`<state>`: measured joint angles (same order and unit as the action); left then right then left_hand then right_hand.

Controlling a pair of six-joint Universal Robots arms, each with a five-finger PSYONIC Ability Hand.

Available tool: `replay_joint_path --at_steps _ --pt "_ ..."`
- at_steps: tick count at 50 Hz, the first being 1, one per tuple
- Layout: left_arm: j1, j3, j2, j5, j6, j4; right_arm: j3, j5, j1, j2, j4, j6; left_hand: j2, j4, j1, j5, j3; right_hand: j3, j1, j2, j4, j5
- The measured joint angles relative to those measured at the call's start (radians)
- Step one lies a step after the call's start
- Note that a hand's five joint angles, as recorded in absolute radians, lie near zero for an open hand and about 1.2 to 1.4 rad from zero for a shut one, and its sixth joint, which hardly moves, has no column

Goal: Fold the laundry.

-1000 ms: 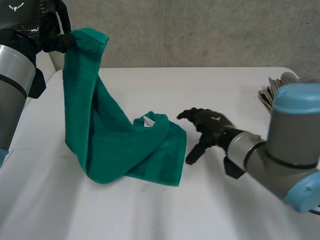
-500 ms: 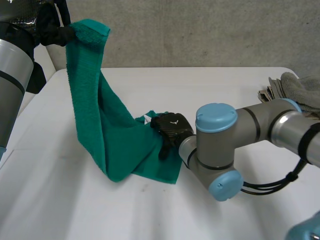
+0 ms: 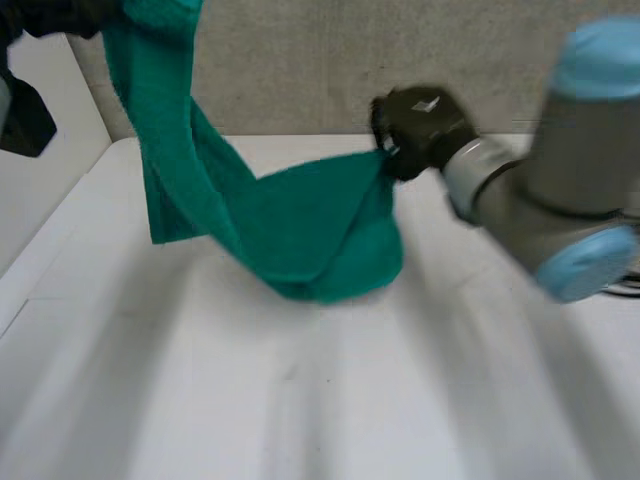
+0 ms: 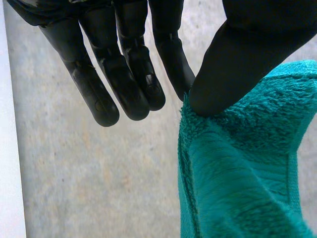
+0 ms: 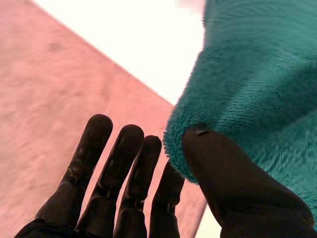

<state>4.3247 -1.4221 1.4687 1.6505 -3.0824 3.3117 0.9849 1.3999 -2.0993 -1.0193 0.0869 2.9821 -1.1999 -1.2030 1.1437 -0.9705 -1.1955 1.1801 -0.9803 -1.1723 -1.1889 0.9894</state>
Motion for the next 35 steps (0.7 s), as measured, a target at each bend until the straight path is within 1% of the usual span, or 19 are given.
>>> replay_joint_path --at_steps 2,3,6,9,11,15,16,19,21,23,24,27,29,30,31,32,33,34,35 --pt "-0.004 -0.006 -0.032 0.000 0.007 0.000 0.022 -0.030 0.047 -0.077 0.020 -0.029 0.000 0.000 0.000 0.000 0.000 0.000 -0.002 0.000 0.000 0.001" --pt "-0.004 -0.006 -0.032 0.000 0.007 0.000 0.022 -0.030 0.047 -0.077 0.020 -0.029 0.000 0.000 0.000 0.000 0.000 0.000 -0.002 0.000 0.000 0.001" --pt "-0.010 -0.025 -0.082 0.000 0.030 0.000 0.018 -0.084 0.123 -0.190 0.070 -0.060 0.000 0.000 0.000 0.000 0.000 0.000 -0.002 0.000 0.000 0.001" --pt "-0.014 -0.048 -0.101 0.000 0.053 0.000 -0.032 -0.120 0.162 -0.234 0.122 -0.066 0.000 0.000 0.000 0.000 0.000 0.000 -0.002 0.000 0.000 0.001" --pt "-0.017 -0.068 -0.102 0.000 0.064 0.001 -0.074 -0.138 0.175 -0.232 0.156 -0.066 0.000 0.000 0.000 0.000 0.000 0.000 -0.002 0.000 0.000 0.001" --pt "-0.020 -0.128 -0.081 0.000 0.082 0.009 -0.196 -0.180 0.190 -0.160 0.258 -0.065 0.000 0.000 0.000 0.000 0.000 0.000 -0.002 0.000 0.000 0.004" --pt "-0.020 -0.128 -0.081 0.000 0.082 0.009 -0.196 -0.180 0.190 -0.160 0.258 -0.065 0.000 0.000 0.000 0.000 0.000 0.000 -0.002 0.000 0.000 0.004" --pt "-0.021 -0.202 -0.010 0.002 0.086 0.042 -0.300 -0.209 0.188 -0.029 0.362 -0.077 0.000 0.000 0.000 0.000 0.000 0.000 -0.002 0.000 0.000 0.004" --pt "-0.021 -0.239 0.046 0.004 0.085 0.072 -0.336 -0.215 0.186 0.035 0.402 -0.091 0.000 0.000 0.000 0.000 -0.001 0.000 -0.002 0.000 0.000 0.005" --pt "-0.021 -0.260 0.081 0.005 0.084 0.089 -0.352 -0.217 0.185 0.069 0.421 -0.100 -0.001 0.000 0.000 0.000 -0.001 0.000 -0.002 0.000 0.000 0.005" --pt "-0.021 -0.286 0.130 0.007 0.083 0.115 -0.380 -0.218 0.182 0.139 0.457 -0.121 -0.001 0.000 0.000 0.000 -0.001 0.000 -0.002 0.000 0.000 0.005" --pt "-0.020 -0.318 0.228 0.013 0.081 0.149 -0.407 -0.215 0.178 0.239 0.492 -0.159 -0.001 0.000 0.000 0.000 -0.001 -0.019 0.008 0.017 0.016 -0.007" --pt "-0.016 -0.326 0.300 0.020 0.081 0.158 -0.413 -0.211 0.176 0.298 0.500 -0.183 -0.001 0.000 0.000 0.000 -0.002 -0.125 0.084 0.122 0.120 -0.095" --pt "-0.014 -0.327 0.351 0.025 0.081 0.163 -0.415 -0.207 0.176 0.335 0.503 -0.196 -0.001 0.000 0.000 0.000 -0.002 -0.367 0.298 0.383 0.374 -0.336" --pt "-0.012 -0.328 0.384 0.028 0.081 0.164 -0.416 -0.203 0.175 0.360 0.504 -0.205 0.020 0.010 -0.016 0.008 0.008 -0.475 0.392 0.494 0.482 -0.444" --pt "-0.011 -0.328 0.401 0.030 0.080 0.164 -0.416 -0.202 0.175 0.368 0.505 -0.208 0.121 0.105 -0.103 0.086 0.119 -0.475 0.392 0.494 0.482 -0.444" --pt "-0.009 -0.325 0.444 0.034 0.079 0.165 -0.415 -0.192 0.173 0.407 0.505 -0.220 0.390 0.372 -0.387 0.337 0.362 -0.779 0.656 0.781 0.786 -0.747" --pt "-0.008 -0.322 0.472 0.036 0.078 0.165 -0.414 -0.183 0.172 0.423 0.504 -0.225 0.390 0.372 -0.387 0.337 0.362 -0.811 0.680 0.812 0.818 -0.779" --pt "-0.008 -0.320 0.484 0.037 0.076 0.165 -0.413 -0.177 0.172 0.431 0.503 -0.227 0.497 0.486 -0.499 0.444 0.473 -0.928 0.759 0.921 0.927 -0.887"
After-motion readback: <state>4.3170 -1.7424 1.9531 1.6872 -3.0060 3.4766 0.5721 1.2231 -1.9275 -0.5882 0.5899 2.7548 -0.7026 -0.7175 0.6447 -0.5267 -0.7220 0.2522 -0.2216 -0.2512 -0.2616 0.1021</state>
